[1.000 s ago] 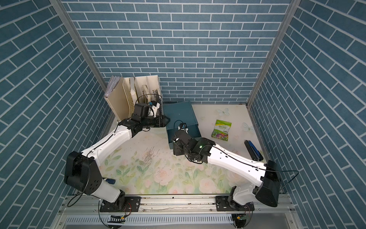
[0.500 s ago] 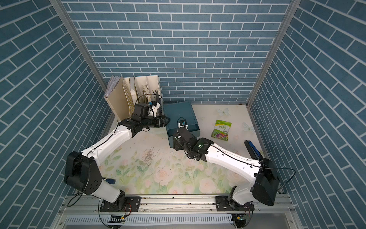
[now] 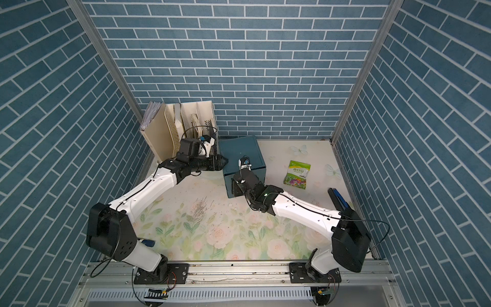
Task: Take the seed bags out of the drawer
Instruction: Close the drawer in the storage box.
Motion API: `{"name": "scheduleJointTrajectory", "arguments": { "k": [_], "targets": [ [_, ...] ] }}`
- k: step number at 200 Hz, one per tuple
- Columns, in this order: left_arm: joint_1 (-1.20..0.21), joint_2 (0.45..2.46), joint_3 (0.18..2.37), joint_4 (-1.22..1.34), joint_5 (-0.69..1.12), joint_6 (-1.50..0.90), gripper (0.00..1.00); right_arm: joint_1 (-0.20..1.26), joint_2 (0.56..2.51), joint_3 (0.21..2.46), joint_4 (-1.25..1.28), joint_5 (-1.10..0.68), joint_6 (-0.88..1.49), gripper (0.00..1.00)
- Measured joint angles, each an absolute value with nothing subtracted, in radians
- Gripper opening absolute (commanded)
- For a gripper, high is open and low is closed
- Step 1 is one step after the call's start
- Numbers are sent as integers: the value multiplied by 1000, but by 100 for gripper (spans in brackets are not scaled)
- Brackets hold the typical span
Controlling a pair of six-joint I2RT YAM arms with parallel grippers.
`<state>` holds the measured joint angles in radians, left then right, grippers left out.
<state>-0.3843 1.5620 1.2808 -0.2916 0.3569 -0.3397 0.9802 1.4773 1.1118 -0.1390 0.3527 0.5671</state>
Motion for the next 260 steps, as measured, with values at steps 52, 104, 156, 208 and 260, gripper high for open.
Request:
{"name": "scheduleJointTrajectory", "arguments": {
  "k": [52, 104, 156, 208, 260],
  "targets": [
    [-384, 1567, 1291, -303, 360, -335, 79, 964, 1504, 1110, -84, 352, 556, 65],
    [-382, 1569, 1292, -304, 361, -334, 79, 961, 1507, 1111, -78, 348, 545, 66],
    [-382, 1571, 1298, -310, 361, -334, 79, 950, 1471, 1051, -57, 289, 579, 65],
    [-382, 1571, 1297, -310, 361, -334, 79, 937, 1407, 872, -60, 155, 712, 61],
    [-382, 1571, 1296, -309, 361, -334, 79, 882, 1373, 749, 101, 33, 855, 57]
  ]
}}
